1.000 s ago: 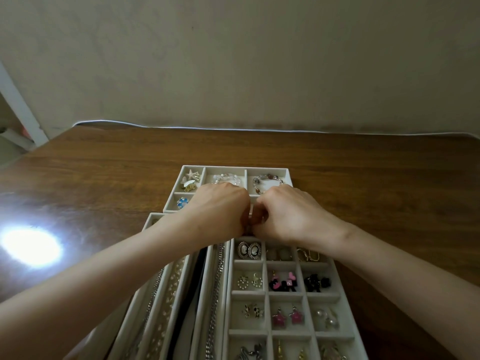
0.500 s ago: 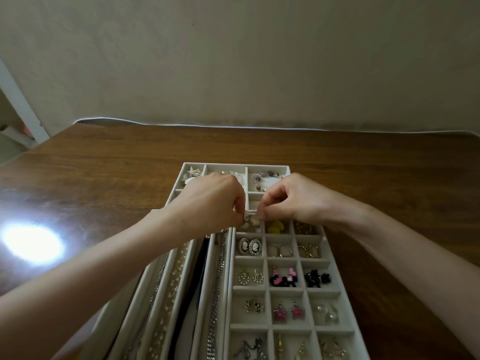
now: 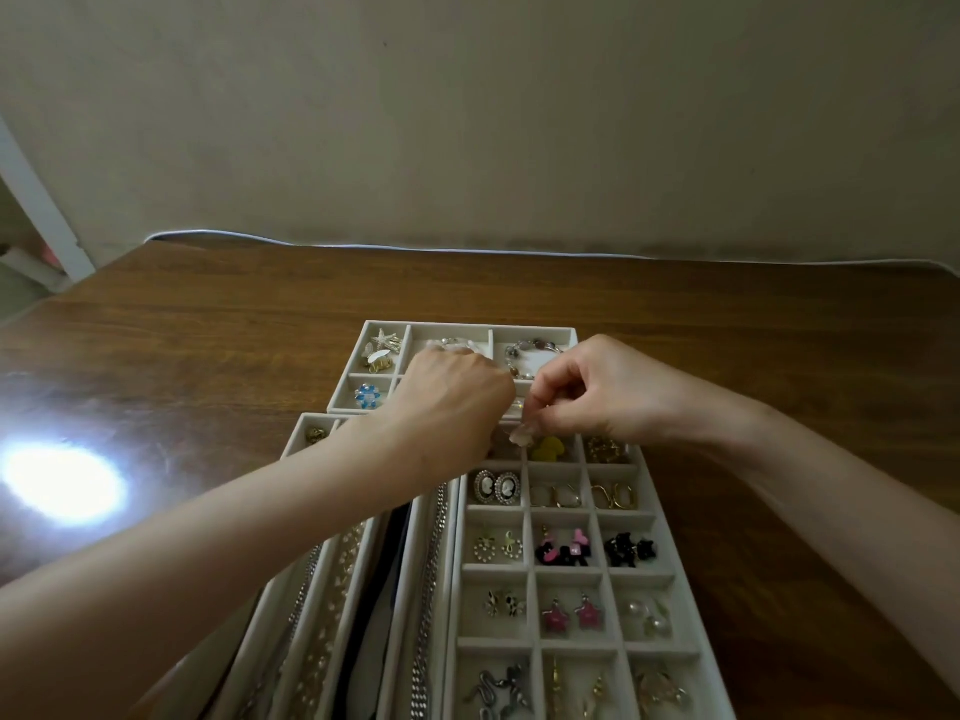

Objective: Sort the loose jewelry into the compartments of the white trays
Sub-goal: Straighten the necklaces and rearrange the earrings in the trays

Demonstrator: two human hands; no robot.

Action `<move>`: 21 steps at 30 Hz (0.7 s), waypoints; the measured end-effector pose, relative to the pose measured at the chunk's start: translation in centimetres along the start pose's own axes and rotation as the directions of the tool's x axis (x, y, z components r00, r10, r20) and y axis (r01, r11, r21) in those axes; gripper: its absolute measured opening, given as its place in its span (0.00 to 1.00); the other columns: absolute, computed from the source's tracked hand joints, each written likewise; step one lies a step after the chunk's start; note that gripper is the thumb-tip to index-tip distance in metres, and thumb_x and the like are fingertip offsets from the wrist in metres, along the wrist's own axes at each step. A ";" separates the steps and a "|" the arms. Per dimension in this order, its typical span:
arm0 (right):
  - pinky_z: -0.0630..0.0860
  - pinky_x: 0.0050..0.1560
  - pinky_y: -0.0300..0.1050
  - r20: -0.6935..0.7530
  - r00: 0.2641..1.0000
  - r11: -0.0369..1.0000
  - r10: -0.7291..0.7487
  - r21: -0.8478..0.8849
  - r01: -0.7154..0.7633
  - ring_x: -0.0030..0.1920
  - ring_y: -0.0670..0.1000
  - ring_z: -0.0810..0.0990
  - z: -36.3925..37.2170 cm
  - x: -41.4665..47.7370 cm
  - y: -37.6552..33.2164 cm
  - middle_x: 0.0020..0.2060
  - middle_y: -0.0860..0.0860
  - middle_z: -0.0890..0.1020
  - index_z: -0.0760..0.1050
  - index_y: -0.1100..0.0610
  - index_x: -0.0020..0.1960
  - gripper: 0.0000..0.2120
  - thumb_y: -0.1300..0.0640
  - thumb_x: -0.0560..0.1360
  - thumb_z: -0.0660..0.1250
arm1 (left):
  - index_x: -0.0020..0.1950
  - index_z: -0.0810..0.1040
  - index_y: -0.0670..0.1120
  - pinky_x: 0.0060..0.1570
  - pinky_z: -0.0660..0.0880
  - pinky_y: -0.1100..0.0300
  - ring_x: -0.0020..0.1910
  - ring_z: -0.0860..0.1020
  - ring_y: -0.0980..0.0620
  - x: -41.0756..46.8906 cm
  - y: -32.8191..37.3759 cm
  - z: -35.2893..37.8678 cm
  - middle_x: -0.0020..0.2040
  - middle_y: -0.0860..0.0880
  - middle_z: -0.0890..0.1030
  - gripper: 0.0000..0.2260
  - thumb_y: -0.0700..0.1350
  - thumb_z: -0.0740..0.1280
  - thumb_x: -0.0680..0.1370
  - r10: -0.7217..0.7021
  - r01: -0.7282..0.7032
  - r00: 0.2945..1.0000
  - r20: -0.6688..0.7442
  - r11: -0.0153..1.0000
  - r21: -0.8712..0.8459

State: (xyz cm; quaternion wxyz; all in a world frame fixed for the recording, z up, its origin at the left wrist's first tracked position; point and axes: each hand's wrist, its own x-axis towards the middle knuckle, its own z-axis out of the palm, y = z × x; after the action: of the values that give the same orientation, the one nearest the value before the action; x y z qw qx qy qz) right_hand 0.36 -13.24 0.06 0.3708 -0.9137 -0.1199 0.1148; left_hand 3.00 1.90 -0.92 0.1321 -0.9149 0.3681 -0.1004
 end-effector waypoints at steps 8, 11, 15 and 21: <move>0.69 0.33 0.36 0.032 0.988 0.960 -0.154 -0.232 0.157 0.30 0.41 0.71 0.5 0.5 -0.2 0.29 0.45 0.75 0.78 0.46 0.38 0.08 0.57 0.72 0.72 | 0.53 0.77 0.50 0.40 0.68 0.58 0.52 0.77 0.49 -0.4 -0.1 0.4 0.52 0.50 0.77 0.07 0.44 0.62 0.76 -0.041 0.036 0.999 -0.030 0.989 -0.141; 0.74 0.41 0.46 0.077 0.975 0.905 -0.207 -0.365 0.221 0.37 0.46 0.75 0.6 0.7 -0.4 0.39 0.49 0.79 0.80 0.50 0.44 0.01 0.55 0.73 0.71 | 0.51 0.77 0.51 0.40 0.68 0.60 0.51 0.77 0.49 -0.3 -0.7 0.0 0.51 0.51 0.78 0.06 0.47 0.64 0.76 -0.060 0.060 0.998 0.007 0.977 -0.202; 0.73 0.41 0.41 0.106 0.970 0.846 -0.221 -0.474 0.245 0.39 0.44 0.75 0.6 0.9 -0.7 0.41 0.47 0.78 0.79 0.51 0.46 0.03 0.53 0.74 0.69 | 0.49 0.77 0.54 0.41 0.66 0.61 0.50 0.75 0.52 -0.9 -2.2 -0.7 0.45 0.55 0.74 0.04 0.47 0.64 0.76 -0.096 0.091 0.995 -0.002 0.950 -0.298; 0.65 0.36 0.31 0.146 0.966 0.812 -0.213 -0.523 0.258 0.37 0.38 0.71 0.7 1.3 -0.7 0.36 0.40 0.73 0.78 0.50 0.46 0.02 0.53 0.74 0.69 | 0.50 0.79 0.54 0.40 0.66 0.61 0.48 0.75 0.53 -1.8 -2.5 -0.6 0.46 0.55 0.75 0.06 0.47 0.62 0.77 -0.091 0.082 0.996 -0.012 0.938 -0.338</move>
State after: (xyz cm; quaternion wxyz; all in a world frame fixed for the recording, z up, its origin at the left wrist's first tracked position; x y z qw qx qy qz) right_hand 1.27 -11.90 -0.15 0.1060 -0.9535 -0.2744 0.0662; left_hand 3.16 4.83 0.23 -0.0358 -0.9378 0.3410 -0.0540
